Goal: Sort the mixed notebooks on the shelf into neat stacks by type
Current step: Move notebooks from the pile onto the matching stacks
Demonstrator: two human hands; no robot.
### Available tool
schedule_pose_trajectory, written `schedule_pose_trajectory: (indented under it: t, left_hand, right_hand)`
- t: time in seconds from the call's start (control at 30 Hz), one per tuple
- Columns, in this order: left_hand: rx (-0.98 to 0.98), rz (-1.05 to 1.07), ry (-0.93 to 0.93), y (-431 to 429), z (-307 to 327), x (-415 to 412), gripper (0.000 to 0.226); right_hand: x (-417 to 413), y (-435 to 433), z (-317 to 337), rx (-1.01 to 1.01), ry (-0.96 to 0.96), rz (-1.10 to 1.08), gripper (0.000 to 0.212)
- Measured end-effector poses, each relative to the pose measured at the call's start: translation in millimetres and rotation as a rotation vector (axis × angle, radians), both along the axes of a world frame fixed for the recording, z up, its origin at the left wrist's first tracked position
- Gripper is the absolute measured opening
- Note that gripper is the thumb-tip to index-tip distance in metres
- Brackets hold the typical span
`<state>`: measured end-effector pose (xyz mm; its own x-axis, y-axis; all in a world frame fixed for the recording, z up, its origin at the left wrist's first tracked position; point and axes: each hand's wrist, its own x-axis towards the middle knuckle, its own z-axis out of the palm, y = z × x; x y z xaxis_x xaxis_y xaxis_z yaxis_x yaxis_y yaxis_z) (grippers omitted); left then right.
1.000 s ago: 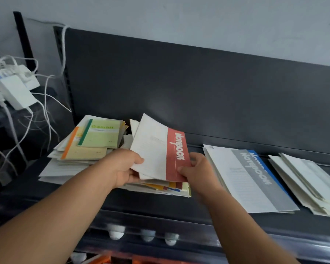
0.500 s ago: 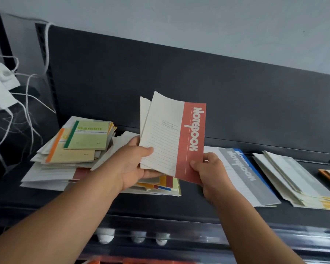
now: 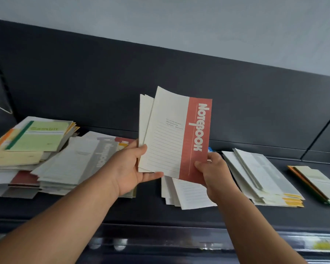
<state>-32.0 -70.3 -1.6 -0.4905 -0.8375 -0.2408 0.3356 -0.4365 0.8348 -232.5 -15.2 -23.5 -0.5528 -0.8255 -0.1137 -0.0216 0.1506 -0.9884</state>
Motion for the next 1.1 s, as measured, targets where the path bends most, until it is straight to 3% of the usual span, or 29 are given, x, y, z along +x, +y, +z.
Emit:
schedule_pose_trajectory:
  t: [0.4,0.6,0.67,0.8,0.97,1.03,1.1]
  left_hand:
    - [0.014,0.22,-0.106,25.1,-7.8,-64.5,0.027]
    - [-0.057,0.36,-0.166,33.8,1.2,-59.4,0.027]
    - [-0.075,0.411,-0.165,35.6,5.5,-54.2,0.028]
    - [-0.096,0.451,-0.108,41.3,11.4,-48.2,0.023]
    - [-0.12,0.377,-0.115,51.1,12.5,-61.2,0.024]
    - [-0.112,0.332,-0.121,55.2,12.4,-72.0,0.024]
    - [-0.102,0.293,-0.128,58.6,12.0,-85.8,0.024]
  right_hand:
    - [-94.1,12.5,-13.6,0.091,0.044,0.087,0.026]
    - [-113.4,14.0,-27.6,0.198,0.439,0.092,0.017]
    - [-114.7,13.4,-29.7,0.242,0.558,0.114,0.026]
    - [-113.9,10.2,-30.0,0.313,0.662,0.183,0.031]
    - [-112.0,19.7,-26.0,0.356,0.746,0.237,0.014]
    - [-114.4,24.1,-20.8,0.278,0.804,0.209,0.011]
    - [-115.5,28.0,-12.1,0.105,0.648,0.18,0.021]
